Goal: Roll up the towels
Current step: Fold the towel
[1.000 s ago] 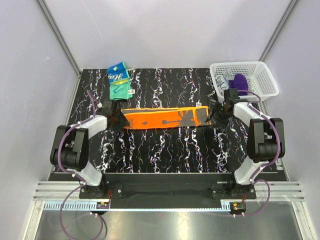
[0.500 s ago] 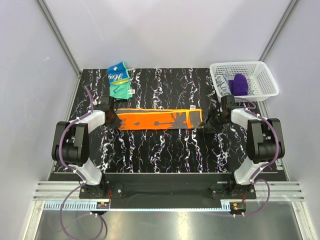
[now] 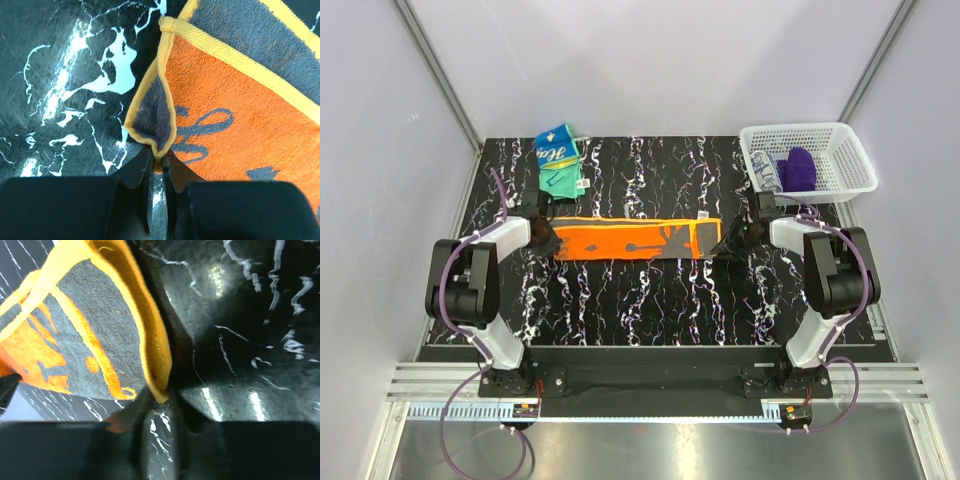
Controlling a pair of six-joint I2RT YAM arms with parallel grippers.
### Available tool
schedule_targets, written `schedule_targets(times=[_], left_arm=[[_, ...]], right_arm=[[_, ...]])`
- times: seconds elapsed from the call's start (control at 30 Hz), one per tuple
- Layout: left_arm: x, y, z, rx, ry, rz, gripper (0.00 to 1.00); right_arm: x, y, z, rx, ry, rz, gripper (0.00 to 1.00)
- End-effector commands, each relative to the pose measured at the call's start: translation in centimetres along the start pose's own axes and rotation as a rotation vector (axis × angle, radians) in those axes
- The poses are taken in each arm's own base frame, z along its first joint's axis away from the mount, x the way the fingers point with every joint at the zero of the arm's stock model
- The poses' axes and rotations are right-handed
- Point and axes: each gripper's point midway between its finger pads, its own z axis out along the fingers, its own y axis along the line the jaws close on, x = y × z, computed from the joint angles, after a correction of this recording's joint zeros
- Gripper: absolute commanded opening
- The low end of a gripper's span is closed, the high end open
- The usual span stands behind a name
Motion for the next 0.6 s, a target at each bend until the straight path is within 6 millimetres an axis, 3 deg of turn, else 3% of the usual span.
schedule_targets(times=[0.0, 0.13, 0.23, 0.37, 0.5, 0.57], left_arm=[[-1.5, -0.5, 0.2, -0.008, -0.024, 0.016, 0.13], [-2.6, 0.0, 0.4, -0.045, -0.02, 0.025, 0.13], [-4.1, 0.3, 0.6, -0.058, -0.038, 0.018, 0.13], [-5.1, 0.2, 1.1, -0.057, -0.021, 0.033, 0.14], [-6.2, 0.2, 1.4, -0.094, -0.01, 0.074, 0.17], [-7.1, -0.3, 1.2, -0.09, -0.023, 0.083, 0.17]], right_arm=[[1.2, -0.5, 1.0, 0.023, 0.011, -0.016, 0.16], [3.5, -0.6, 0.6, 0.027, 0.045, -0.045, 0.03], [7.0, -0.6, -0.1, 0.037, 0.083, -0.08, 0.02], [14.1, -0.2, -1.1, 0.02, 0.176, -0.127, 0.01], [19.4, -1.0, -2.5, 0.031, 0.195, -0.117, 0.01], [21.1, -1.2, -3.1, 0.029, 0.2, -0.122, 0.02]])
